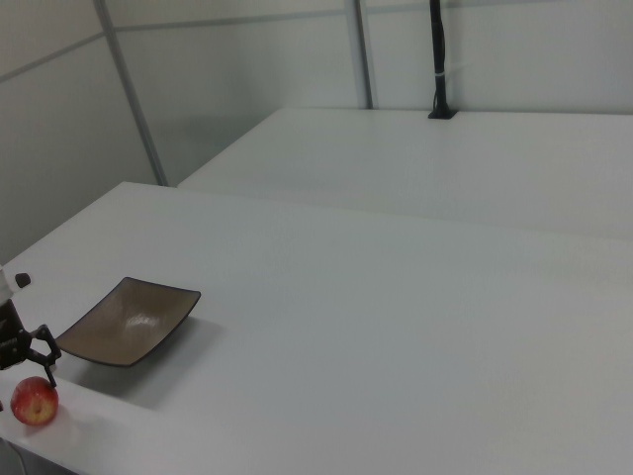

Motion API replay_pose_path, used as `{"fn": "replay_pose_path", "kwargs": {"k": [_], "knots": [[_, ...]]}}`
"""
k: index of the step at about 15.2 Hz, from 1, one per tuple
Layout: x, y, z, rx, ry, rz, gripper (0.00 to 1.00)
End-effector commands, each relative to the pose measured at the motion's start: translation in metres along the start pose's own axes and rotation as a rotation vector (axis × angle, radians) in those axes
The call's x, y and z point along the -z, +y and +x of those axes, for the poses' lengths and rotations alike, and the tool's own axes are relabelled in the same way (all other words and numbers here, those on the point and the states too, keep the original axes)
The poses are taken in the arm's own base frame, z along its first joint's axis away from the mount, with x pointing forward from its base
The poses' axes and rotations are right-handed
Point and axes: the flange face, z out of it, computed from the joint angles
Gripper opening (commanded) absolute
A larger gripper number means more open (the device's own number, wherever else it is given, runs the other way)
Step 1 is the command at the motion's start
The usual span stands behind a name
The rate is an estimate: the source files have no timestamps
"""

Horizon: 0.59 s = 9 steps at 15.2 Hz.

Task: Apples placed on a ceramic plate
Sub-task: 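Lower the gripper around the red apple and close on it, then lift the held apple up off the table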

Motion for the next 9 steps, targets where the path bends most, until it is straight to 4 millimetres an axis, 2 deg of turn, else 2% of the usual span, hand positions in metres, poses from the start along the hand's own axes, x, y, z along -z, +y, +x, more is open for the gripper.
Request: {"fn": "replay_pose_path", "kwargs": {"k": [1,2,3,7,9], "knots": [[-0.002,0.005,0.001,0.017,0.021,-0.003,0.55],[-0.001,0.005,0.001,0.017,0.023,-0.005,0.5],[-0.001,0.006,0.001,0.016,0.023,-0.006,0.41],[0.004,0.009,0.0,0.008,0.031,-0.009,0.41],[0.013,0.012,-0.002,-0.016,0.042,-0.017,0.41]]}}
